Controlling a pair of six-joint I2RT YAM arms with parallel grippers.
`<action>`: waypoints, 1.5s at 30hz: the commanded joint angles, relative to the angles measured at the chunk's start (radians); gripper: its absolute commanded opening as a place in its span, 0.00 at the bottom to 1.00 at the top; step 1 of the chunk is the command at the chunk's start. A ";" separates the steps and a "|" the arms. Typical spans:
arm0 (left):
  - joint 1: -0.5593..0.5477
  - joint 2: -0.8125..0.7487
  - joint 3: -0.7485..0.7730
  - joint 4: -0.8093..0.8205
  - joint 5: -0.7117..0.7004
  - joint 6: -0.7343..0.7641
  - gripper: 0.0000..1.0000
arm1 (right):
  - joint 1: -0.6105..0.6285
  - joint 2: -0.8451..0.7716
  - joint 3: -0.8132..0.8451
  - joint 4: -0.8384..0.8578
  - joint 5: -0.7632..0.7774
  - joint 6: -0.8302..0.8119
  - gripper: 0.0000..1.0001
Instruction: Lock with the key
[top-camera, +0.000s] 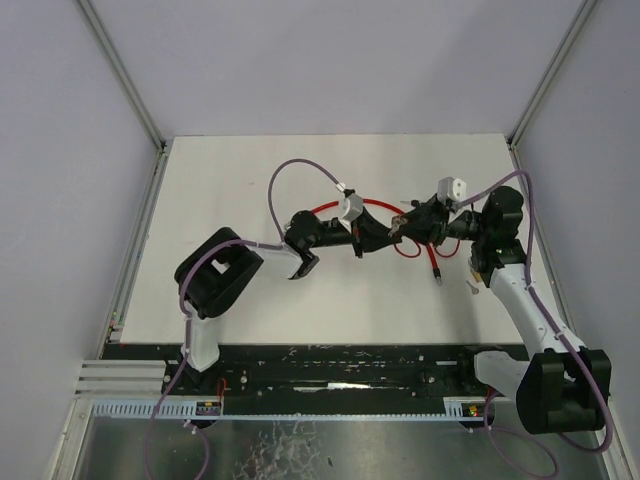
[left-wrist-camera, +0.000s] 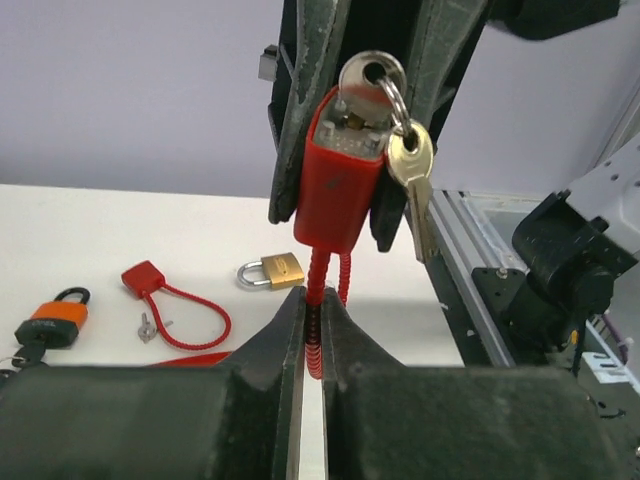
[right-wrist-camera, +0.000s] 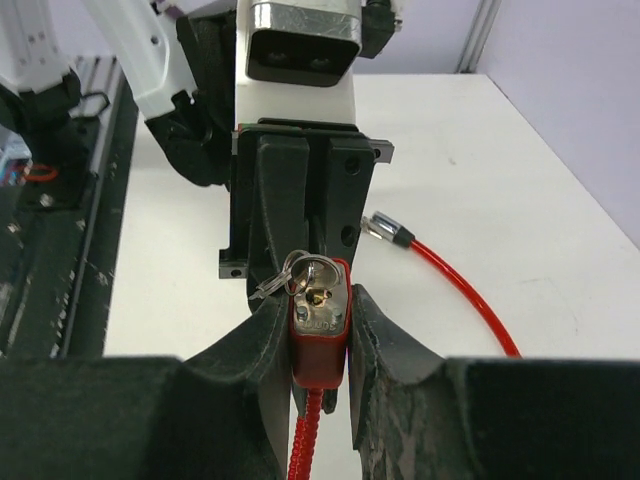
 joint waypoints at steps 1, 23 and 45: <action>-0.013 0.021 0.059 0.229 0.007 0.091 0.00 | -0.017 0.015 -0.074 -0.308 -0.041 -0.364 0.00; -0.031 -0.004 -0.149 0.226 -0.079 0.347 0.00 | -0.058 0.079 -0.080 -0.390 -0.048 -0.518 0.52; -0.091 -0.075 -0.010 -0.472 -0.377 0.654 0.00 | -0.194 -0.179 0.067 -0.591 0.020 -0.304 0.74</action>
